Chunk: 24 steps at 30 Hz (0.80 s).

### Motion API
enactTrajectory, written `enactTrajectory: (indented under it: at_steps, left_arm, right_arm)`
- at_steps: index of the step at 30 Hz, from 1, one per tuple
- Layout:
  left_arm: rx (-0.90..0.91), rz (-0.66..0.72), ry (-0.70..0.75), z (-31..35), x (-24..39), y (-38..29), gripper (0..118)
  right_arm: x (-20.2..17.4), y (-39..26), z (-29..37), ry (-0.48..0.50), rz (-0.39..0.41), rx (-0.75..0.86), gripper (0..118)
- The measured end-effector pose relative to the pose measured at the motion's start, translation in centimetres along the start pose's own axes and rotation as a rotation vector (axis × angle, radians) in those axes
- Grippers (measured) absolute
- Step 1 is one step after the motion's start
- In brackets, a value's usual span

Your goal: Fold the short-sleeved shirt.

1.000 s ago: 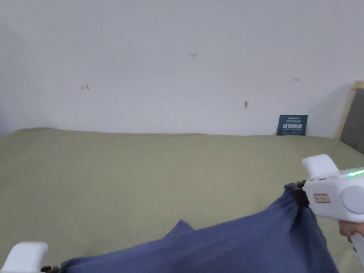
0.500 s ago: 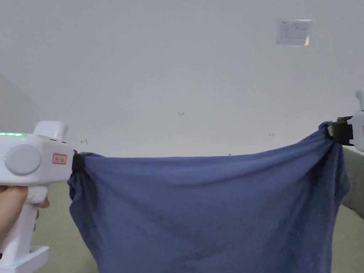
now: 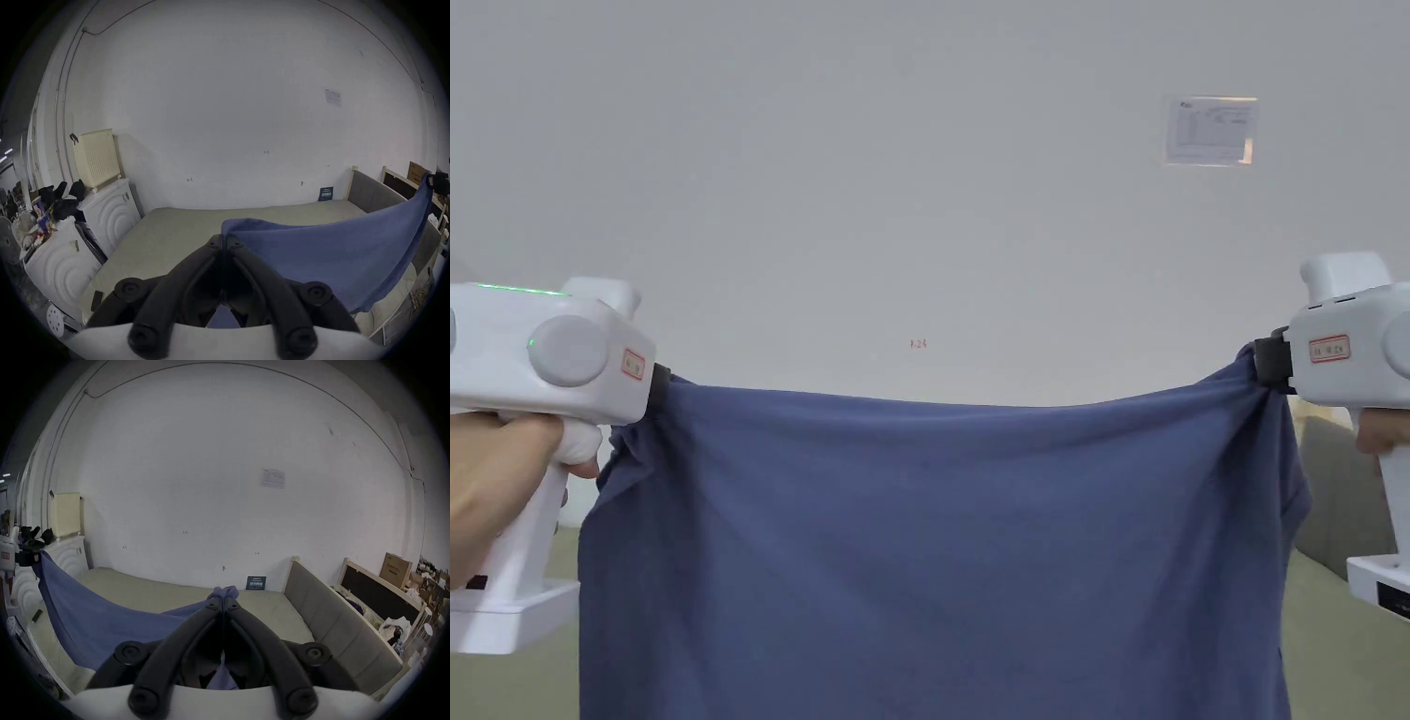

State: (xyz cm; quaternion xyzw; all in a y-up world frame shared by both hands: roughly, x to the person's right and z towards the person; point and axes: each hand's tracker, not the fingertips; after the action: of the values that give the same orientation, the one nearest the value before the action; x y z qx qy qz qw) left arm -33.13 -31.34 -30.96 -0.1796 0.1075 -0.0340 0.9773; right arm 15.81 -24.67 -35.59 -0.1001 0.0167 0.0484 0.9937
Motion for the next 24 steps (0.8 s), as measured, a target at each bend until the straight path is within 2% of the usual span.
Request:
enactTrajectory:
  at_steps: [15,20,24]
  left_arm:
    - [0.057,-0.018,0.093,-12.3,2.1,8.2,2]
    - [0.058,-0.005,0.09,-17.0,2.3,7.3,2]
    - [0.018,0.003,0.095,-20.1,2.6,4.1,2]
  right_arm:
    - [-1.2,7.8,-13.8,-0.09,0.039,0.038,0]
    - [-2.0,6.9,-17.4,-0.097,0.012,0.035,0]
    - [-3.1,3.3,-20.4,-0.094,0.037,-0.01,0]
